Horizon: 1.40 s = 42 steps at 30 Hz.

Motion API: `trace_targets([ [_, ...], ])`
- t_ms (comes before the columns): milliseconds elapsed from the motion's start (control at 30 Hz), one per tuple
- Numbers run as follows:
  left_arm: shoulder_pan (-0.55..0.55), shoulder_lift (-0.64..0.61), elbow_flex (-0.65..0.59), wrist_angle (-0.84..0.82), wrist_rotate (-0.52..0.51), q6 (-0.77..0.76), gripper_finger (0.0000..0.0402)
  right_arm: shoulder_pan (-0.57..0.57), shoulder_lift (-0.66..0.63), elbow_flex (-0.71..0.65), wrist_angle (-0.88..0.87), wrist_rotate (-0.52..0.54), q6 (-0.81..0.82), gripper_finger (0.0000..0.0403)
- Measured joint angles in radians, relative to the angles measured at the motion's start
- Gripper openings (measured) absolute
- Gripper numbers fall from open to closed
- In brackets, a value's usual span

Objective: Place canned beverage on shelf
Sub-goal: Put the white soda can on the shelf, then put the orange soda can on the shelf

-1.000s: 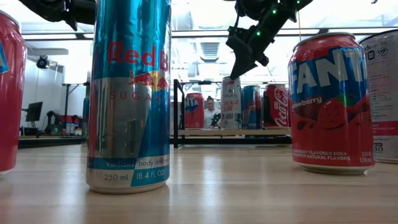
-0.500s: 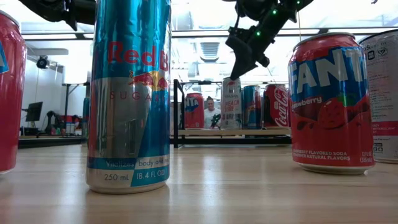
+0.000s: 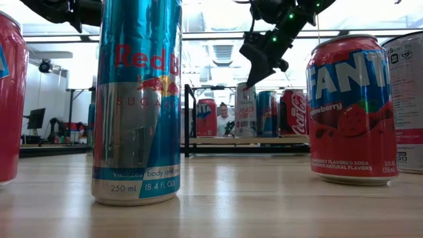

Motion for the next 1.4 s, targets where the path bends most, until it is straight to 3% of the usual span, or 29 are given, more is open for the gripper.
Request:
trace_targets([
  [567, 0.0, 0.0, 0.0, -0.004, 0.0, -0.01, 0.0, 0.056, -0.061, 0.007, -0.021, -0.029, -0.028, 0.0012],
  [767, -0.003, 0.0, 0.003, -0.005, 0.001, -0.109, 0.0, 0.123, -0.199, -0.049, -0.009, -0.034, -0.087, 0.0012],
  [1133, -0.013, 0.0, 0.007, -0.149, 0.002, -0.405, 0.0, 0.178, -0.48, -0.331, 0.158, -0.033, -0.066, 0.0012],
  [1267, -0.012, -0.001, 0.022, -0.266, -0.087, -0.511, 0.0, 0.177, -0.514, -0.386, 0.204, -0.034, -0.084, 0.0012],
  [1400, -0.012, -0.001, 0.102, -0.518, -0.236, -0.613, 0.0, 0.177, -0.513, -0.395, 0.218, -0.033, -0.11, 0.0012],
])
